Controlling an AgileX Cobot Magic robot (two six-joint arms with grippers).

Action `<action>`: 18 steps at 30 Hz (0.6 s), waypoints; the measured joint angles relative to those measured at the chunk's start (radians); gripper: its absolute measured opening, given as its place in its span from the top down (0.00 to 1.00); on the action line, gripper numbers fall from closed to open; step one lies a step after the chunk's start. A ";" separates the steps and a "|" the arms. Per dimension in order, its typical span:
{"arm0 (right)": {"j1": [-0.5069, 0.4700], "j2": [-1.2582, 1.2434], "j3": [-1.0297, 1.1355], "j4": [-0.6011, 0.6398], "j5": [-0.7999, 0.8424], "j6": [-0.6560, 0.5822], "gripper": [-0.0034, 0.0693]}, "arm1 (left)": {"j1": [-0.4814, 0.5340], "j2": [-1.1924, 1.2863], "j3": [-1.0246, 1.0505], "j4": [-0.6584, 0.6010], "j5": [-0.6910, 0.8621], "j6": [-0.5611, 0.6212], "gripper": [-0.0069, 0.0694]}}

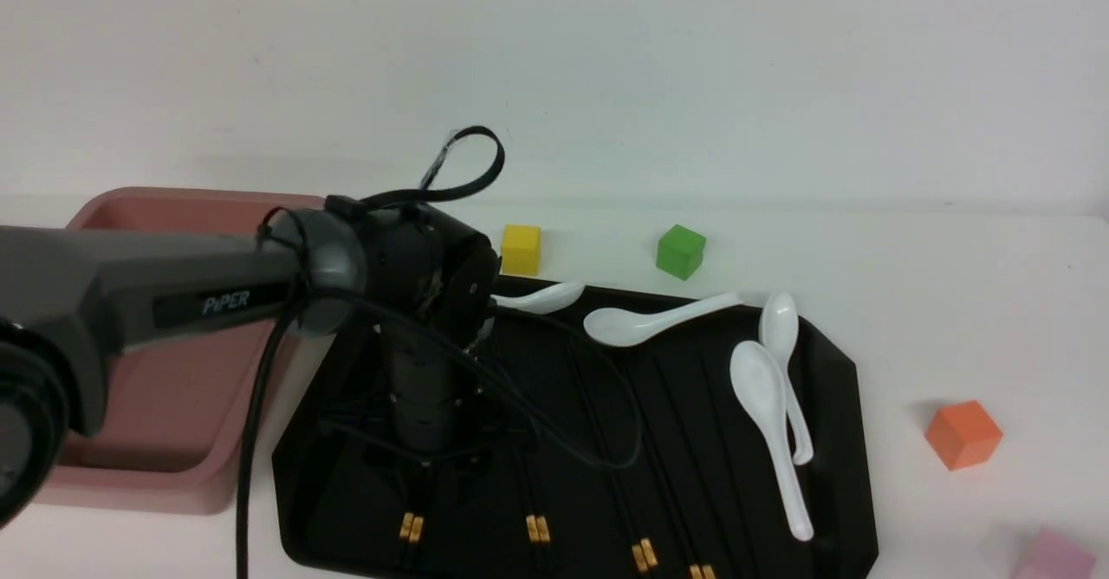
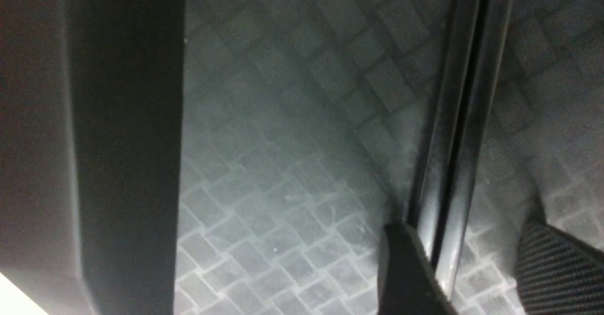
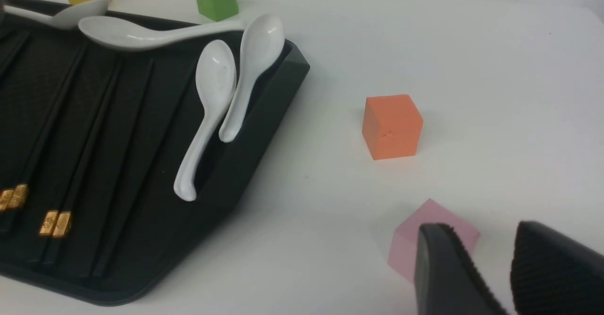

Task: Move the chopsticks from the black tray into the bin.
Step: Use the left arm to grab a pair of chopsticks

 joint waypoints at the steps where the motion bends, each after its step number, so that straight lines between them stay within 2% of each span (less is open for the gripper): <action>1: 0.000 0.000 0.000 0.000 0.000 0.000 0.62 | 0.001 0.001 -0.002 -0.008 0.000 0.000 0.51; 2: 0.000 0.000 0.000 0.000 0.000 0.000 0.62 | 0.002 0.001 -0.002 -0.011 0.000 0.000 0.53; 3: 0.000 0.000 0.000 0.000 0.000 0.000 0.62 | 0.002 0.001 -0.002 -0.022 -0.001 0.000 0.61; 6: 0.000 0.000 0.000 0.000 0.000 0.000 0.62 | 0.002 -0.004 -0.002 -0.031 -0.006 0.000 0.78; 13: 0.000 0.000 0.000 0.000 0.000 0.000 0.62 | 0.038 -0.139 0.012 -0.046 0.028 0.015 0.76; 16: 0.000 0.000 0.000 0.000 0.000 0.000 0.62 | 0.094 -0.271 -0.001 -0.068 0.069 0.043 0.76; 18: 0.000 0.000 0.000 0.000 0.000 0.000 0.62 | 0.167 -0.363 -0.024 -0.087 0.112 0.076 0.76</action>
